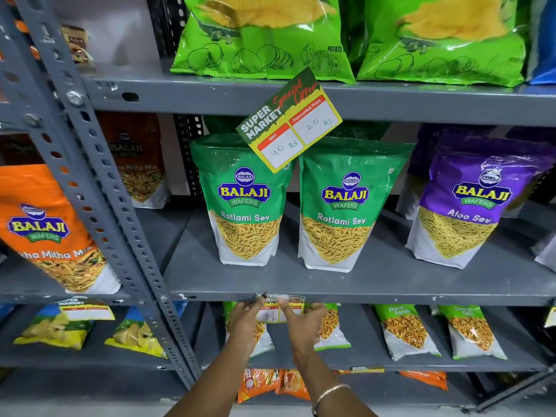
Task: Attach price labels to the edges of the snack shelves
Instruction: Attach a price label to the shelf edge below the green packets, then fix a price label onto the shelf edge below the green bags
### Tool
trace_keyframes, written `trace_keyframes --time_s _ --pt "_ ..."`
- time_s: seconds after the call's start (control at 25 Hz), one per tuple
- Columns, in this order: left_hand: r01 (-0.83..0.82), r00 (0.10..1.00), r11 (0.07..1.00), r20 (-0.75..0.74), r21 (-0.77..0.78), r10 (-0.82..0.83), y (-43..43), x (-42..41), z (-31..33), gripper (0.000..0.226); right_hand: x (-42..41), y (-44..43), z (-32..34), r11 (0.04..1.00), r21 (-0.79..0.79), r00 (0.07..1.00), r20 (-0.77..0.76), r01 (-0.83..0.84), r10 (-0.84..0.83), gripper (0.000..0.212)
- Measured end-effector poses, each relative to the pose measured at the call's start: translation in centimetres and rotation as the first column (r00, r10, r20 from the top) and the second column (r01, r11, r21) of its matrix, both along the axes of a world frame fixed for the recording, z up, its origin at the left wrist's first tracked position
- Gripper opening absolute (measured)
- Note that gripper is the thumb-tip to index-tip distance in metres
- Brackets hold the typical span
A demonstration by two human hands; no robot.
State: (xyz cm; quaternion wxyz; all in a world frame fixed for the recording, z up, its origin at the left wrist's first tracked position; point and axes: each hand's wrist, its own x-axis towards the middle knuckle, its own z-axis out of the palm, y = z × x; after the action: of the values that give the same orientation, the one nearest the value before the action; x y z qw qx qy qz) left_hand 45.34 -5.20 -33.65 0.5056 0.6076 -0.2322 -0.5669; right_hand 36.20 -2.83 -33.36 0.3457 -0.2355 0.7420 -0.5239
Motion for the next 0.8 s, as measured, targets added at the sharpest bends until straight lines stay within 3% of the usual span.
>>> trace_keyframes --time_s 0.16,0.28,0.36,0.52,0.6,0.64,0.72,0.76,0.8 --pt "-0.022 1.0 1.0 0.005 -0.001 0.022 -0.4 0.4 -0.7 0.025 0.5 -1.3 -1.1 1.0 -0.002 0.998 0.067 -0.014 0.014 0.072" --pt "-0.015 1.0 1.0 -0.004 0.01 0.016 -0.5 0.4 -1.2 0.009 -0.4 -1.1 -1.8 0.985 -0.166 0.984 0.166 -0.042 0.069 0.052" --pt "0.004 1.0 1.0 -0.017 0.013 -0.004 -0.7 0.6 -1.7 0.007 -1.0 -1.0 -1.9 0.974 -0.226 0.987 0.153 -0.021 0.057 0.04" --pt "0.037 0.999 0.999 0.006 0.014 -0.037 -0.6 0.6 -1.1 0.004 -1.6 -0.9 -1.8 0.973 -0.229 0.989 0.128 -0.043 0.074 0.036" --pt "0.153 0.982 0.982 0.091 0.107 -0.163 0.1 1.2 0.2 0.009 -2.3 -0.1 -1.1 0.979 -0.203 0.992 0.11 -0.033 0.056 0.036" --pt "0.256 0.946 0.946 0.151 0.2 -0.287 0.4 1.9 1.2 0.014 -2.7 0.2 -0.4 0.984 -0.178 0.998 0.066 0.03 -0.018 0.039" --pt "0.435 0.751 0.816 0.346 0.381 -0.562 0.5 3.5 3.9 0.021 -3.3 0.6 2.9 0.963 -0.152 0.969 -0.075 0.224 -0.237 0.062" --pt "0.47 0.663 0.796 0.443 0.382 -0.604 0.2 4.2 6.0 0.02 -3.2 0.5 5.8 0.938 -0.214 0.943 -0.133 0.272 -0.304 0.076" --pt "0.482 0.652 0.828 0.514 0.286 -0.557 -0.4 4.5 8.3 0.014 -3.3 0.0 8.8 0.902 -0.353 0.931 -0.172 0.248 -0.323 0.086"
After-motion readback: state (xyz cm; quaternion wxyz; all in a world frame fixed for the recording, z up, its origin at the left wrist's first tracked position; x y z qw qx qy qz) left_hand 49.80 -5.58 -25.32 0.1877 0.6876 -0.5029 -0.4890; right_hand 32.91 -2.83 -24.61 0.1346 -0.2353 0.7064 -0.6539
